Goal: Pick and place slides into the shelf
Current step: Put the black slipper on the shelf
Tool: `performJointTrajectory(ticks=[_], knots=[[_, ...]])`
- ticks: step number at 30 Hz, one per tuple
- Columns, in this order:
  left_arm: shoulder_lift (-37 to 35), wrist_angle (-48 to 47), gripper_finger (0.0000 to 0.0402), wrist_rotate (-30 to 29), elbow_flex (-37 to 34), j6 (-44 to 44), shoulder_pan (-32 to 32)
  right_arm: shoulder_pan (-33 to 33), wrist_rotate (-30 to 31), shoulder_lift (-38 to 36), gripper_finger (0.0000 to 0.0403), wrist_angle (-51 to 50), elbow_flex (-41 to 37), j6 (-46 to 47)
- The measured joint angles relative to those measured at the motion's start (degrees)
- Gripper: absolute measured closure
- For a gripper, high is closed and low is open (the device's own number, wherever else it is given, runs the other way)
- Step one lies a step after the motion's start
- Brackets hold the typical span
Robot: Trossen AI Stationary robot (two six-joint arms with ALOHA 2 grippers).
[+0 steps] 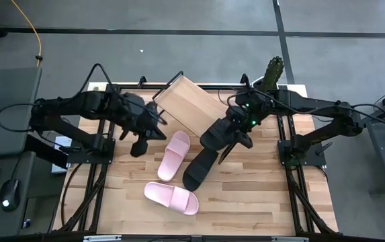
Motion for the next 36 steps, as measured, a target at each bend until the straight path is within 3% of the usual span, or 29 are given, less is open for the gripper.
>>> performJointTrajectory(ticks=[7,18,25,36], knots=[[2.38,-0.35,0.0401,-3.86,-0.02,2.88,-8.52,2.91,0.34,0.0,0.0192,6.78,0.04,0.34],[10.89,-1.94,0.0401,-19.87,-0.04,4.1,-21.33,3.7,7.94,0.02,0.0192,7.43,0.04,0.13],[15.59,-2.38,0.0401,-28.08,-0.02,6.59,-24.84,3.68,11.08,0.02,0.0192,7.6,0.04,0.12],[20.75,-2.69,0.0401,-30.99,-0.02,6.06,-25.19,3.68,11.56,0.02,0.0192,8.39,0.04,0.39]])
